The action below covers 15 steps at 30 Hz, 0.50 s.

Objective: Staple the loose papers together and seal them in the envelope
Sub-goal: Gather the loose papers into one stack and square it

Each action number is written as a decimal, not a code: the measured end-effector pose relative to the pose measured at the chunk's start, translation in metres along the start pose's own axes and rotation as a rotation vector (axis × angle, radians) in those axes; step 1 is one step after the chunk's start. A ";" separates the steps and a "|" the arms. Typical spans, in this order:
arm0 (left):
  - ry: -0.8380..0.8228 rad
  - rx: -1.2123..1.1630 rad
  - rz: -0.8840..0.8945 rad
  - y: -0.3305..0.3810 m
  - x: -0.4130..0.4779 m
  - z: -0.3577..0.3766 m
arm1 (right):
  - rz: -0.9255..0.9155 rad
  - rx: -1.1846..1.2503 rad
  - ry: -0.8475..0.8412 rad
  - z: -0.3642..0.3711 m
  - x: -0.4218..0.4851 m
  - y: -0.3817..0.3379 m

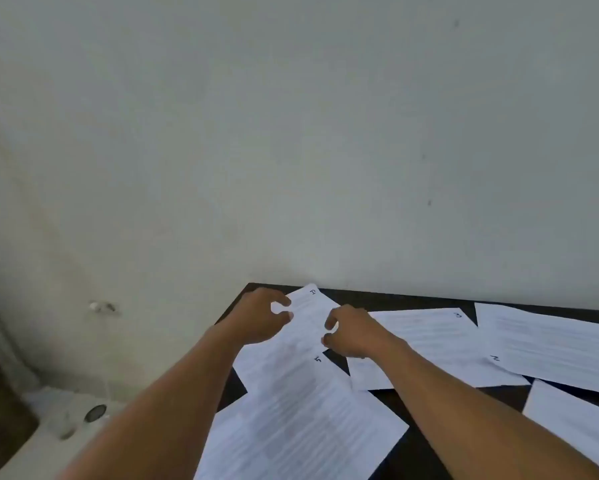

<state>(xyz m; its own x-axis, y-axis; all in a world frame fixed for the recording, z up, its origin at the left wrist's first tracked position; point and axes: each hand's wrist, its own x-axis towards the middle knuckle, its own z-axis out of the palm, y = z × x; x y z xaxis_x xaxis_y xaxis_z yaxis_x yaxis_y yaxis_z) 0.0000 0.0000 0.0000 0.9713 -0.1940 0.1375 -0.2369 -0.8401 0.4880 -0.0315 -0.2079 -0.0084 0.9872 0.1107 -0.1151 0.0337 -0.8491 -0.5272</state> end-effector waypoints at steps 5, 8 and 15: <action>-0.060 0.019 -0.133 -0.052 0.061 0.034 | 0.118 -0.174 0.020 0.037 0.069 0.004; -0.122 0.071 -0.211 -0.073 0.091 0.051 | 0.107 -0.188 0.071 0.047 0.097 0.006; -0.139 0.277 -0.365 -0.099 0.109 0.058 | 0.026 -0.182 0.084 0.060 0.129 0.015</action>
<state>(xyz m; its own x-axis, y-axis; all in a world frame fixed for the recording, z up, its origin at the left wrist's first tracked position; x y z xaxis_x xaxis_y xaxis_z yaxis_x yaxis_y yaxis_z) 0.1304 0.0323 -0.0834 0.9881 0.0888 -0.1255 0.1164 -0.9656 0.2326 0.0868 -0.1757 -0.0815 0.9974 0.0500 -0.0517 0.0278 -0.9315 -0.3627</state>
